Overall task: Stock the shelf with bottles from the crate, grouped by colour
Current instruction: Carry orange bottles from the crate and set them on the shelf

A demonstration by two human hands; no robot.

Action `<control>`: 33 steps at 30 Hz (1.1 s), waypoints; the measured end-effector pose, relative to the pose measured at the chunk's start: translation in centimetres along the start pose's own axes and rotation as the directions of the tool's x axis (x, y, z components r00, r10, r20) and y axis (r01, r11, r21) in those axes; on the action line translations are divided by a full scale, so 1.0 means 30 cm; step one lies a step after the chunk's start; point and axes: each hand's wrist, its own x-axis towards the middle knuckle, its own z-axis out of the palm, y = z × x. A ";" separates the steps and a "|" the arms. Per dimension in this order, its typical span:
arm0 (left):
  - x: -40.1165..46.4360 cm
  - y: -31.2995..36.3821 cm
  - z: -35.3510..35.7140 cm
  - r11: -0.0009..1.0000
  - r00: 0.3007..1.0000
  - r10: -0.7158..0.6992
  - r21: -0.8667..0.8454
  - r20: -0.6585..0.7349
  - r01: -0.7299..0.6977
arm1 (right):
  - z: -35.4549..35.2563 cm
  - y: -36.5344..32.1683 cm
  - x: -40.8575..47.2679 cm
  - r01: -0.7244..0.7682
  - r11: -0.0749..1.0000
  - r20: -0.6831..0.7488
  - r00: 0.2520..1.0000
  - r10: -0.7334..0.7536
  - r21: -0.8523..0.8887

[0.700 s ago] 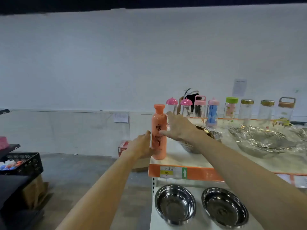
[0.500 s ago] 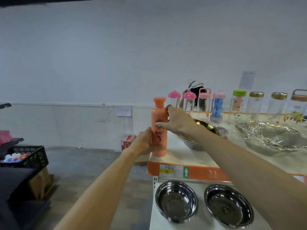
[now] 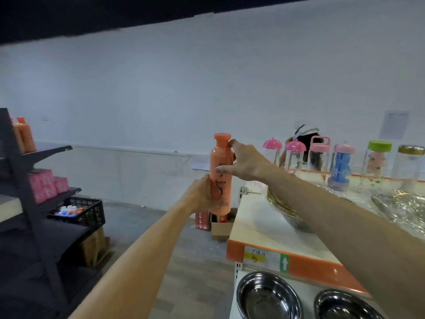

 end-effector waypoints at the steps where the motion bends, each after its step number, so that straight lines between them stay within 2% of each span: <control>1: -0.016 -0.023 -0.041 1.000 1.000 -0.015 0.010 -0.024 0.015 | 0.016 -0.036 0.028 0.031 0.999 0.015 0.999 -0.031 0.017; 8: -0.137 -0.282 -0.366 0.969 0.958 -0.232 0.048 -0.169 0.243 | 0.227 -0.357 0.229 0.217 0.967 0.095 0.969 -0.230 0.132; 14: -0.148 -0.501 -0.601 0.959 0.941 -0.284 -0.047 -0.184 0.281 | 0.404 -0.594 0.427 0.296 0.933 0.113 0.940 -0.322 0.205; 19: -0.147 -0.750 -0.691 0.956 0.941 -0.276 0.045 -0.196 0.290 | 0.631 -0.706 0.565 0.268 0.929 0.146 0.939 -0.311 0.255; 25: -0.254 -1.180 -0.485 0.904 0.903 -0.427 -0.013 -0.047 0.426 | 1.141 -0.660 0.559 0.134 0.958 0.363 0.905 -0.223 0.255; 29: -0.368 -1.427 -0.239 0.814 0.813 -0.575 -0.042 0.094 0.580 | 1.490 -0.562 0.468 0.035 0.980 0.529 0.838 -0.136 0.198; 33: -0.469 -1.603 -0.008 0.735 0.726 -0.647 -0.066 0.231 0.675 | 1.789 -0.458 0.367 -0.067 0.984 0.667 0.742 -0.062 0.166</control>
